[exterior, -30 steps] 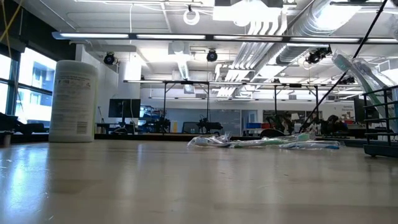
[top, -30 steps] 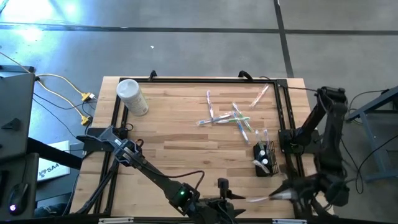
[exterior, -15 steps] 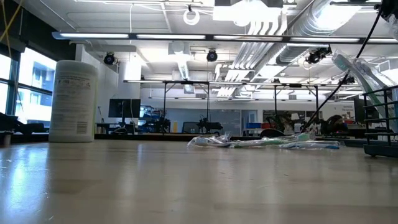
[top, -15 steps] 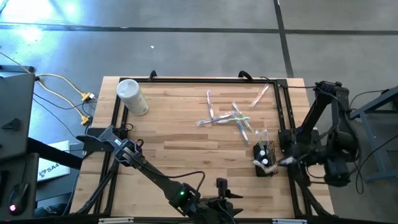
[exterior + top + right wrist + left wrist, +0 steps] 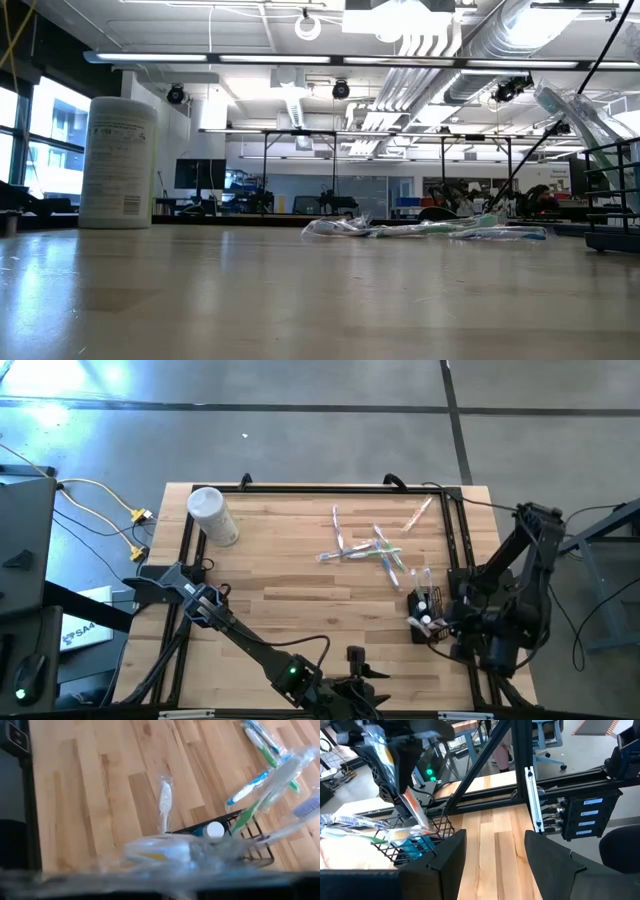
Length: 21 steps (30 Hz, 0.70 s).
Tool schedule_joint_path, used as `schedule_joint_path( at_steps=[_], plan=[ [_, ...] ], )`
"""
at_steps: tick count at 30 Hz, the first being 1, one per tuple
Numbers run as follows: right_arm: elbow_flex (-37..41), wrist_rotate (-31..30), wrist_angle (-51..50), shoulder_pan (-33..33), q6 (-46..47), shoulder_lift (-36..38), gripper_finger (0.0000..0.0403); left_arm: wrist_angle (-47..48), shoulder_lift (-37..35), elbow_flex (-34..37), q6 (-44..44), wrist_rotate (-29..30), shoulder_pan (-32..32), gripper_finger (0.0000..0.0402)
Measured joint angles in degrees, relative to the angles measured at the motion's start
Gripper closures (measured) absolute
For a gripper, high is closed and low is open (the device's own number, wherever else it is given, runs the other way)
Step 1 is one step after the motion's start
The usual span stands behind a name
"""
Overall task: Pick & Place toothbrushing station
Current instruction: Put the bottom orange toothbrush into the black mesh organizer
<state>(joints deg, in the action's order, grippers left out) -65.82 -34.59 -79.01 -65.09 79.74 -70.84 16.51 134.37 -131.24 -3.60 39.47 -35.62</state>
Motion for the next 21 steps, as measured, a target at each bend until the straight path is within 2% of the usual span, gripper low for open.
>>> schedule_joint_path(
  at_steps=[11, 21],
  plan=[
    [0.3, 0.2, 1.3, 0.3, 6.2, -1.9, 0.0388, 0.0, 0.0, 0.0, -0.4, 0.0, 0.0, 0.0203],
    [5.1, 0.2, 2.9, 0.3, 10.8, -1.9, 0.0388, 0.4, 0.0, 0.0, -0.4, 0.0, 0.0, 0.0203]
  ],
)
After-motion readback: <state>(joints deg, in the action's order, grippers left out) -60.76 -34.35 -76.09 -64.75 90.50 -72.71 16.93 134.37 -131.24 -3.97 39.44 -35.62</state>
